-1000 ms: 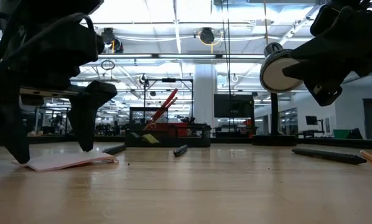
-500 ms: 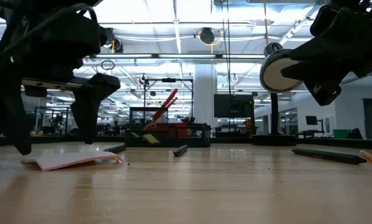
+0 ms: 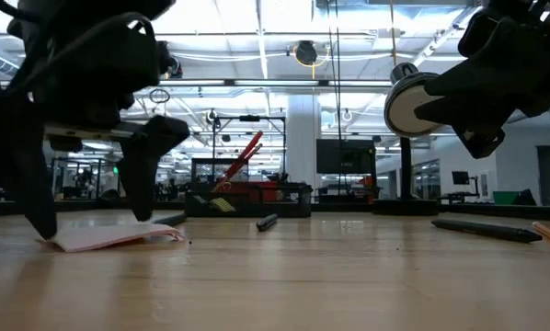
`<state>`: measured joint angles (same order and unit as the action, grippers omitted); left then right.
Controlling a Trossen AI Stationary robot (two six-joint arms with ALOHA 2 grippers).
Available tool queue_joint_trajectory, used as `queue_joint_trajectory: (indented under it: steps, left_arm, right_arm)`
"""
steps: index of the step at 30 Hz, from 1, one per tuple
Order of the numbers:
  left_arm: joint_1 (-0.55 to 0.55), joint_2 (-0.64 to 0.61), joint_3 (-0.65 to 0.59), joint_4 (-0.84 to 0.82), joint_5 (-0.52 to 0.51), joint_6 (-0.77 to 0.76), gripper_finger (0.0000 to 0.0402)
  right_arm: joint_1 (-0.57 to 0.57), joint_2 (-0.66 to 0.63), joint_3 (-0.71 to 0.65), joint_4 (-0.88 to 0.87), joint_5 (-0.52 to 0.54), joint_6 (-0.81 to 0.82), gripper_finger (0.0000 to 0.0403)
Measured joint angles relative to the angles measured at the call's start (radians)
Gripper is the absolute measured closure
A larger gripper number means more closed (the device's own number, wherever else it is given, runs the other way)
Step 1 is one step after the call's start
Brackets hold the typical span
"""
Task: Pick and place office supplies into organizer
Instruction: Put the pink sticky notes into the black desk organizer
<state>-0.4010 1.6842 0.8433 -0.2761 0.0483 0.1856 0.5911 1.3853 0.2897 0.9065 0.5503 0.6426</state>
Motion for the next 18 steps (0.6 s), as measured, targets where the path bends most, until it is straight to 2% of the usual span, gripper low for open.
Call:
queue_joint_trajectory:
  steps: [12, 18]
  left_arm:
    - [0.028, 0.060, 0.003, 0.052, 0.031, -0.020, 0.0078]
    - [0.038, 0.070, 0.002, 0.076, 0.059, -0.035, 0.0124]
  right_arm:
    - [0.000, 0.000, 0.000, -0.006, 0.004, -0.007, 0.0277]
    - [0.000, 0.000, 0.000, -0.006, 0.029, -0.011, 0.0277]
